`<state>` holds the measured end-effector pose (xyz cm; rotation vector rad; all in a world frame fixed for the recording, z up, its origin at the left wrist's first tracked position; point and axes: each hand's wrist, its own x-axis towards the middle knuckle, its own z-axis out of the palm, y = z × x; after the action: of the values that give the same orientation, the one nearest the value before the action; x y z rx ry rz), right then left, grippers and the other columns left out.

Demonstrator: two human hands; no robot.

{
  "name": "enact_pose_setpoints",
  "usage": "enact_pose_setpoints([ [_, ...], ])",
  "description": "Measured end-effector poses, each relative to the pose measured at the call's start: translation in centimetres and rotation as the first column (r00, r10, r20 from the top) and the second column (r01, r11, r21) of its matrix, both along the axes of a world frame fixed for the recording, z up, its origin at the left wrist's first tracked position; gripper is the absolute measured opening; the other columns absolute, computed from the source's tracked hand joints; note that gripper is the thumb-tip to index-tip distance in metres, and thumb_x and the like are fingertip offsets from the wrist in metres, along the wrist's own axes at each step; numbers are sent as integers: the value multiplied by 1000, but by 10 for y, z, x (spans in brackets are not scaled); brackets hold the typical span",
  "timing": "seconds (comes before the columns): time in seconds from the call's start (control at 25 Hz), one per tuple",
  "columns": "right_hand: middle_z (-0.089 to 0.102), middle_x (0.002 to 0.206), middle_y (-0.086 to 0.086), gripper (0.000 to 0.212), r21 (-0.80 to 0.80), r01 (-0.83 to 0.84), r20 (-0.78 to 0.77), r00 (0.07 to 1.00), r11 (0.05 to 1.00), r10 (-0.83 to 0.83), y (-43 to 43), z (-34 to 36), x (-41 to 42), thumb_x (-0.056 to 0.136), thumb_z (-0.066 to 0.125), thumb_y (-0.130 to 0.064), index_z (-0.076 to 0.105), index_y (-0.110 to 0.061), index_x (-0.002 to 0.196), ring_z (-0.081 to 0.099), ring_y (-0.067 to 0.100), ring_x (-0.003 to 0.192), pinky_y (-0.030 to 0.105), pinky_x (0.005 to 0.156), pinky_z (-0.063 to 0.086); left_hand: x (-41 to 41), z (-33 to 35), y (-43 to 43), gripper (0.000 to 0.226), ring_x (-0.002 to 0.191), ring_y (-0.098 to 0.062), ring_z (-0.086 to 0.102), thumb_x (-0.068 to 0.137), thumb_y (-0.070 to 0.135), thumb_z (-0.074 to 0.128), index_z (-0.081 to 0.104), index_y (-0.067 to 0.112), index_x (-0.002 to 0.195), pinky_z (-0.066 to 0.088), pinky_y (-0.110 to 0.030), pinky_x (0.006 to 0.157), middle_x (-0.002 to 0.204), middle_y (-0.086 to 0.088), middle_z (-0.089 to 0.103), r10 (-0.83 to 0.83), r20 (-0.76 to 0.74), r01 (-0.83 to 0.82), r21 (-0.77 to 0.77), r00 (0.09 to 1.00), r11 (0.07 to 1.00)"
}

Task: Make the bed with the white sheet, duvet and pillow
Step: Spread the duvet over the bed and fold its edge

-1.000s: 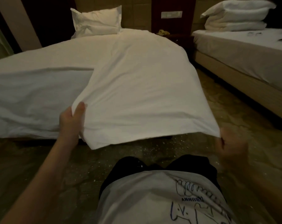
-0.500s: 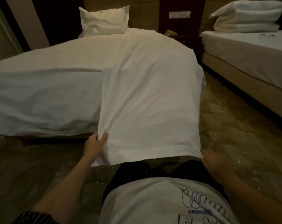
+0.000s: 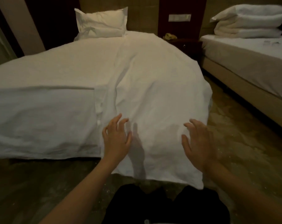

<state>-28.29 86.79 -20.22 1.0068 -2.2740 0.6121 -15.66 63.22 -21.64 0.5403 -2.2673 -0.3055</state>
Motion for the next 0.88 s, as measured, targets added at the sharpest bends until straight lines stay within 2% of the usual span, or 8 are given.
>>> enact_pose_setpoints([
  [0.08,50,134,15,43,49,1,-19,1000,999,0,-44,25,-23,92,38,-37,47,-12,127,42,28,123,45,107,35,-32,26,-9,44,129,-21,35,88,39,42,41,24,130,30,-44,102,143,-7,43,-74,30,77,-129,997,989],
  [0.16,44,142,13,48,132,15,-17,1000,991,-12,-86,49,-46,93,39,-41,41,-16,134,40,31,130,46,110,28,-66,47,-26,48,135,-21,31,92,41,35,37,24,138,27,-46,108,149,-5,39,-91,145,119,-201,985,972],
  [0.32,42,146,12,56,275,-25,64,998,961,8,-151,79,-89,96,21,-47,38,-17,141,39,32,135,47,110,24,-123,86,-81,69,145,-17,17,90,58,10,24,27,150,7,-34,116,157,0,21,-23,339,67,-118,941,991],
  [0.48,38,149,10,65,359,-31,81,997,933,2,-162,94,-139,96,11,-55,38,-21,144,37,30,136,43,114,18,-107,88,-151,69,139,-20,33,92,66,7,37,32,144,19,-37,107,152,1,34,182,380,-97,-233,907,968],
  [0.6,15,158,4,83,353,-83,249,969,932,-8,-181,128,-186,81,-7,-64,18,-26,151,14,24,145,41,115,10,-110,108,-186,66,142,-21,27,91,64,10,34,35,145,21,-39,109,155,4,26,246,434,-235,-79,867,969],
  [0.68,3,160,2,89,384,-139,296,955,913,21,-211,131,-205,73,-14,-64,7,-28,152,3,20,147,40,116,4,-146,132,-201,57,138,-28,28,94,56,27,34,30,145,25,-41,109,157,-2,22,311,451,-371,48,837,928],
  [0.76,15,158,6,86,484,-168,282,959,859,29,-242,132,-210,80,-9,-63,20,-23,151,17,24,145,44,113,7,-184,155,-216,56,132,-31,31,98,47,35,27,21,147,27,-41,106,152,-10,27,379,492,-505,151,784,850],
  [0.88,52,137,15,73,537,-151,262,965,830,6,-256,121,-209,97,4,-51,55,-12,132,51,34,125,51,103,20,-207,150,-219,52,118,-32,45,101,38,35,28,11,144,35,-40,95,134,-15,46,441,514,-573,124,736,810],
])
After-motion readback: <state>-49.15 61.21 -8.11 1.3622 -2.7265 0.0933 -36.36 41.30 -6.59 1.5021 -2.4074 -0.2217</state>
